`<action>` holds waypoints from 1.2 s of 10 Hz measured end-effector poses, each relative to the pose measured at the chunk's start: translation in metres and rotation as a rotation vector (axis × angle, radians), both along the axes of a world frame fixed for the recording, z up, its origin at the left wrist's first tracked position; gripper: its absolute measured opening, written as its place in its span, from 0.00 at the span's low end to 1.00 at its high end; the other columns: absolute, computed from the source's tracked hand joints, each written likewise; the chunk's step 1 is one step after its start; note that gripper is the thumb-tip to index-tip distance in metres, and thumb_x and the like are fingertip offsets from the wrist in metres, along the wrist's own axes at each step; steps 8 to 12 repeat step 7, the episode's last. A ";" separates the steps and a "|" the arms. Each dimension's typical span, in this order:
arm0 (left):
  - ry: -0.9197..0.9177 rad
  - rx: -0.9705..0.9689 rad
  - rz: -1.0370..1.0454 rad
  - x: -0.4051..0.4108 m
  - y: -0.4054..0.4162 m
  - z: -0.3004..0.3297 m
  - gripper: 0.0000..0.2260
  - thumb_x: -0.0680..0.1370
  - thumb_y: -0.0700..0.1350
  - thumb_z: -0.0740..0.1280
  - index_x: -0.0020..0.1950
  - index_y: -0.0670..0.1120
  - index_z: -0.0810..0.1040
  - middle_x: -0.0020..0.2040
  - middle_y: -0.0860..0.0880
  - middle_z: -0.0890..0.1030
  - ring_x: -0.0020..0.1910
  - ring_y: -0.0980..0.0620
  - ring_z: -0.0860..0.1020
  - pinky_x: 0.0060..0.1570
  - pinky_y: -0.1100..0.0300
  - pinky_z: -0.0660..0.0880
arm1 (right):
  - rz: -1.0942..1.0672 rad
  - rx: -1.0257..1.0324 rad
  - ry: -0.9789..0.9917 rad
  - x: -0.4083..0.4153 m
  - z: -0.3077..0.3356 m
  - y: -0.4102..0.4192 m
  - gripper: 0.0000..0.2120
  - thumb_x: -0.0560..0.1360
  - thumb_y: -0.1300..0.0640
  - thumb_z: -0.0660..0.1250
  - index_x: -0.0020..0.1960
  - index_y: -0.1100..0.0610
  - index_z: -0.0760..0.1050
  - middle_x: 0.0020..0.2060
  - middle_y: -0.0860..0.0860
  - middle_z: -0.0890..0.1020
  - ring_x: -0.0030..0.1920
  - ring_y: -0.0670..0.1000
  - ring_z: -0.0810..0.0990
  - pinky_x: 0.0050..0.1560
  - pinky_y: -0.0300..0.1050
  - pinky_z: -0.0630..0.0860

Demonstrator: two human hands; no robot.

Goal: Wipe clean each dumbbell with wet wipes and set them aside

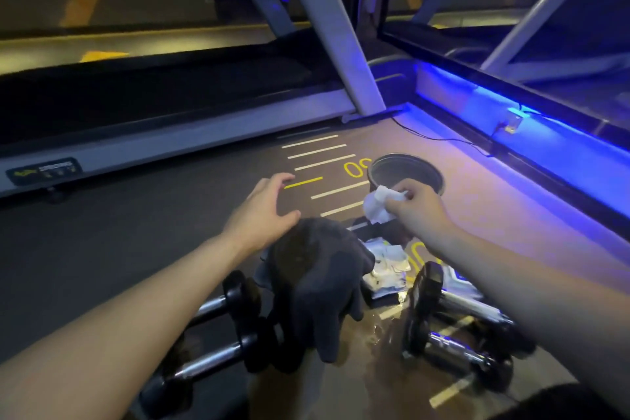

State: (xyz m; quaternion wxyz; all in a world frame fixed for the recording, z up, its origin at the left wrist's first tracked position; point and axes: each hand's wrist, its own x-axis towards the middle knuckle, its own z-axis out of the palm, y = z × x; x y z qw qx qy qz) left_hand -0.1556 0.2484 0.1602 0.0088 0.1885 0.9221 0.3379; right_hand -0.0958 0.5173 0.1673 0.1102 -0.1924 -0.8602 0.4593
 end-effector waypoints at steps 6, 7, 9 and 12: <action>-0.154 0.406 -0.066 -0.093 0.157 -0.062 0.14 0.71 0.47 0.72 0.54 0.58 0.75 0.58 0.48 0.78 0.56 0.49 0.78 0.61 0.45 0.75 | -0.247 -0.504 0.136 -0.078 -0.052 0.093 0.18 0.66 0.63 0.70 0.54 0.52 0.74 0.52 0.57 0.81 0.49 0.55 0.83 0.50 0.51 0.81; -0.130 0.443 -0.066 -0.097 0.168 -0.074 0.16 0.68 0.53 0.69 0.55 0.55 0.75 0.59 0.48 0.78 0.58 0.51 0.78 0.59 0.46 0.76 | -0.207 -0.560 0.227 -0.080 -0.053 0.102 0.25 0.70 0.71 0.64 0.58 0.46 0.68 0.53 0.46 0.78 0.53 0.49 0.80 0.58 0.48 0.77; -0.130 0.443 -0.066 -0.097 0.168 -0.074 0.16 0.68 0.53 0.69 0.55 0.55 0.75 0.59 0.48 0.78 0.58 0.51 0.78 0.59 0.46 0.76 | -0.207 -0.560 0.227 -0.080 -0.053 0.102 0.25 0.70 0.71 0.64 0.58 0.46 0.68 0.53 0.46 0.78 0.53 0.49 0.80 0.58 0.48 0.77; -0.130 0.443 -0.066 -0.097 0.168 -0.074 0.16 0.68 0.53 0.69 0.55 0.55 0.75 0.59 0.48 0.78 0.58 0.51 0.78 0.59 0.46 0.76 | -0.207 -0.560 0.227 -0.080 -0.053 0.102 0.25 0.70 0.71 0.64 0.58 0.46 0.68 0.53 0.46 0.78 0.53 0.49 0.80 0.58 0.48 0.77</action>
